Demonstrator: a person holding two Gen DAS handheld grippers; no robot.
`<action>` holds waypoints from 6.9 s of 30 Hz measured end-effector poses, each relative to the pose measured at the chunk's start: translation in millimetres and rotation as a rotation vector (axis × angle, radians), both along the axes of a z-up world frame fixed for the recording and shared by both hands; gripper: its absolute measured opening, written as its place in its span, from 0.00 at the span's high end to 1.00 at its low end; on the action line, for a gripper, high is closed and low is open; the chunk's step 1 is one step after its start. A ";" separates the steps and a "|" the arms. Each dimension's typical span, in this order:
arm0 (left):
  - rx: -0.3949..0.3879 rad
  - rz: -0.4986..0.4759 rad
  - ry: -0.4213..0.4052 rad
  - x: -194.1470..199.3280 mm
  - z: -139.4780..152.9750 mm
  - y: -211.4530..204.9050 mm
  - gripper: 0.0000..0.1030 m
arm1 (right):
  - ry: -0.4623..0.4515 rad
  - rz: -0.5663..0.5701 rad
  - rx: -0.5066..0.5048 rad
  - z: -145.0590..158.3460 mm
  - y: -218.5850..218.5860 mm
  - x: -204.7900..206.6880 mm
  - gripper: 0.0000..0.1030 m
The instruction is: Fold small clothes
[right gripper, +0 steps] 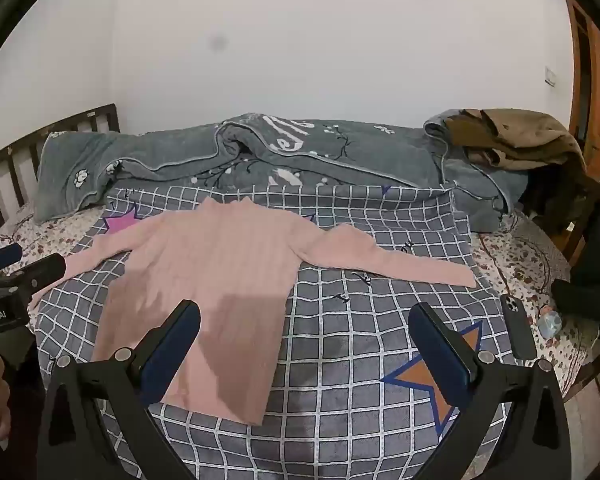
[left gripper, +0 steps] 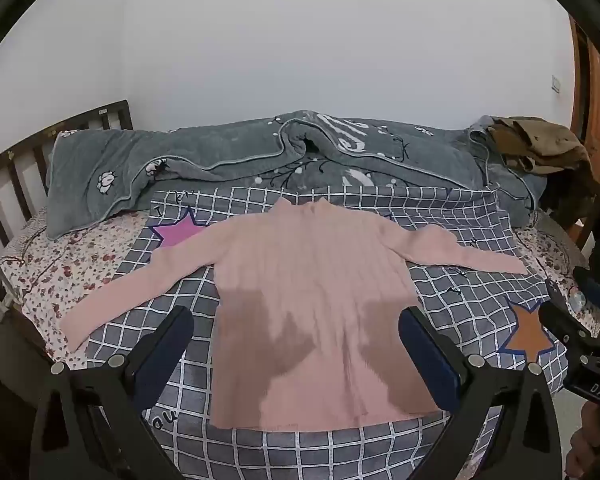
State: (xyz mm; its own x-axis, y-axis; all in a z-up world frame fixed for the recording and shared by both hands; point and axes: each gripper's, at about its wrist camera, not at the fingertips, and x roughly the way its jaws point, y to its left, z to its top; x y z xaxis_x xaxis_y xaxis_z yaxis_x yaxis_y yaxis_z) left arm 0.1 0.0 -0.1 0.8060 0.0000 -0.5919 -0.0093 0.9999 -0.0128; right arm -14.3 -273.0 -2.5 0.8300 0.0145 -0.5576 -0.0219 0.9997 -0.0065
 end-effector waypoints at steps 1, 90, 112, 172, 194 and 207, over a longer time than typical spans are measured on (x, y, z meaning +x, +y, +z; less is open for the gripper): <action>-0.002 0.002 -0.007 -0.4 0.0 0.2 0.00 | 0.000 0.000 0.001 -0.2 -0.4 -0.1 0.01; -0.037 -0.015 -0.013 -2.4 19.6 5.8 0.00 | -0.004 0.011 0.071 14.6 -6.6 -6.6 0.01; -0.041 0.049 -0.057 27.2 -41.5 40.4 0.00 | -0.013 0.024 0.031 -19.0 3.9 16.5 0.01; -0.309 0.619 0.051 156.7 -134.1 296.8 0.93 | 0.186 0.081 0.192 -139.1 10.1 189.3 0.13; -0.099 -0.187 0.226 313.2 -134.8 -113.9 0.88 | 0.212 0.004 0.188 -151.1 -95.2 145.9 0.13; -0.170 -0.028 0.095 283.0 -116.4 6.9 0.21 | 0.241 0.091 0.163 -164.5 -59.5 148.6 0.13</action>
